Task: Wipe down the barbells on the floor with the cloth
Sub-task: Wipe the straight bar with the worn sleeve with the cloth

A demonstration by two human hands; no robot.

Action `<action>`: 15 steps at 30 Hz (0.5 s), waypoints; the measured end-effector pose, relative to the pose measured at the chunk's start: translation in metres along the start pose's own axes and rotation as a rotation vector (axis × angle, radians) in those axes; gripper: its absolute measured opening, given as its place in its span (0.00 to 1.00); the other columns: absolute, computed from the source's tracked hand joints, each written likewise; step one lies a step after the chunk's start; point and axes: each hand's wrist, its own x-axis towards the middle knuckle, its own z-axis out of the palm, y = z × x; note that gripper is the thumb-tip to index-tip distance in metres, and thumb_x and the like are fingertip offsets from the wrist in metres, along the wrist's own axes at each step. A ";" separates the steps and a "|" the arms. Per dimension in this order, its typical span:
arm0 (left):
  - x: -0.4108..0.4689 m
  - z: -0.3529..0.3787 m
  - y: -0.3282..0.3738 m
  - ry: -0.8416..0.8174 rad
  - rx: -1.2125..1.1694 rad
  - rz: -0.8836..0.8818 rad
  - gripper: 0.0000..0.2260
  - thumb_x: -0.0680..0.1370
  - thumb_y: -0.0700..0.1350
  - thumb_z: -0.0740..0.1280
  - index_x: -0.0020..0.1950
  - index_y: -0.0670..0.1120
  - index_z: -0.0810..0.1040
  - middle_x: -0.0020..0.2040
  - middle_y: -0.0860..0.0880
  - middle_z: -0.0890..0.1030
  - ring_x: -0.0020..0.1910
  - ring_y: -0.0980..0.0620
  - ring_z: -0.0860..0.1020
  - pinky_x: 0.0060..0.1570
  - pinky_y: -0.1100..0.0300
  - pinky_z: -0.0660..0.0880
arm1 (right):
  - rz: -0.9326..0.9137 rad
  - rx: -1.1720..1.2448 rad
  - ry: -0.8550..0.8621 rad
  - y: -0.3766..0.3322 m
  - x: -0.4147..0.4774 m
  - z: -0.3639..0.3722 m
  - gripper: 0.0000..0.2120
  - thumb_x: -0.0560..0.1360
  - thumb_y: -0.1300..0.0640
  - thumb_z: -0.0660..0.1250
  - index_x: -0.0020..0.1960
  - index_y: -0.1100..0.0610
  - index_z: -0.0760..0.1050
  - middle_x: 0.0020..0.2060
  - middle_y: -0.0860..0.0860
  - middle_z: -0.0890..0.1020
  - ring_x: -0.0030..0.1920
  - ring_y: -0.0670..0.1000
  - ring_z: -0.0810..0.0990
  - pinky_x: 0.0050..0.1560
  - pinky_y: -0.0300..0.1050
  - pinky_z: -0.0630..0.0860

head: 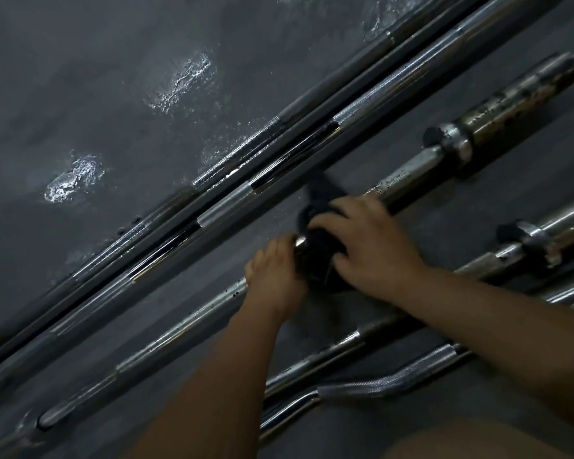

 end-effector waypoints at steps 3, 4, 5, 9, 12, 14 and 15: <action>-0.004 0.003 -0.001 0.005 -0.012 0.003 0.25 0.76 0.48 0.66 0.72 0.51 0.64 0.66 0.46 0.70 0.64 0.42 0.69 0.59 0.52 0.63 | 0.002 0.193 0.024 0.005 0.013 -0.037 0.33 0.63 0.56 0.65 0.68 0.47 0.72 0.60 0.52 0.77 0.61 0.57 0.76 0.64 0.53 0.73; -0.005 0.006 -0.002 0.022 -0.012 0.013 0.26 0.76 0.47 0.65 0.73 0.52 0.63 0.67 0.47 0.70 0.64 0.43 0.68 0.60 0.52 0.62 | 0.095 0.202 0.143 0.015 0.016 -0.048 0.34 0.65 0.56 0.66 0.71 0.48 0.70 0.63 0.54 0.76 0.64 0.57 0.74 0.67 0.51 0.71; -0.006 0.007 -0.002 0.036 -0.007 0.023 0.27 0.76 0.45 0.65 0.73 0.53 0.62 0.67 0.48 0.69 0.64 0.44 0.68 0.61 0.52 0.61 | 0.203 0.160 0.240 0.025 0.017 -0.056 0.34 0.68 0.56 0.66 0.74 0.50 0.67 0.66 0.57 0.73 0.67 0.59 0.70 0.70 0.52 0.67; -0.003 0.004 -0.002 0.019 -0.001 0.040 0.28 0.74 0.43 0.64 0.73 0.53 0.61 0.67 0.48 0.69 0.64 0.44 0.68 0.62 0.51 0.61 | 0.399 -0.263 0.222 0.027 0.001 -0.030 0.31 0.72 0.44 0.58 0.72 0.53 0.68 0.75 0.62 0.61 0.76 0.65 0.56 0.70 0.67 0.61; -0.005 -0.001 -0.001 -0.022 -0.028 0.026 0.27 0.73 0.43 0.65 0.72 0.52 0.62 0.67 0.47 0.70 0.64 0.44 0.68 0.62 0.51 0.62 | 0.304 -0.343 0.051 0.005 -0.001 -0.016 0.36 0.68 0.31 0.56 0.68 0.51 0.71 0.72 0.59 0.65 0.74 0.63 0.60 0.65 0.65 0.64; -0.008 0.000 0.000 -0.028 -0.036 0.018 0.26 0.74 0.43 0.65 0.70 0.51 0.63 0.66 0.47 0.70 0.63 0.43 0.68 0.62 0.51 0.62 | 0.272 -0.419 -0.071 0.002 -0.003 -0.021 0.45 0.64 0.23 0.55 0.71 0.49 0.68 0.73 0.60 0.64 0.74 0.63 0.60 0.67 0.66 0.62; -0.009 0.001 0.000 -0.029 -0.035 0.019 0.26 0.74 0.43 0.65 0.71 0.52 0.62 0.67 0.47 0.70 0.63 0.43 0.68 0.62 0.51 0.62 | 0.263 -0.462 -0.100 0.004 -0.004 -0.025 0.48 0.62 0.20 0.55 0.72 0.49 0.66 0.73 0.60 0.64 0.74 0.64 0.60 0.69 0.66 0.60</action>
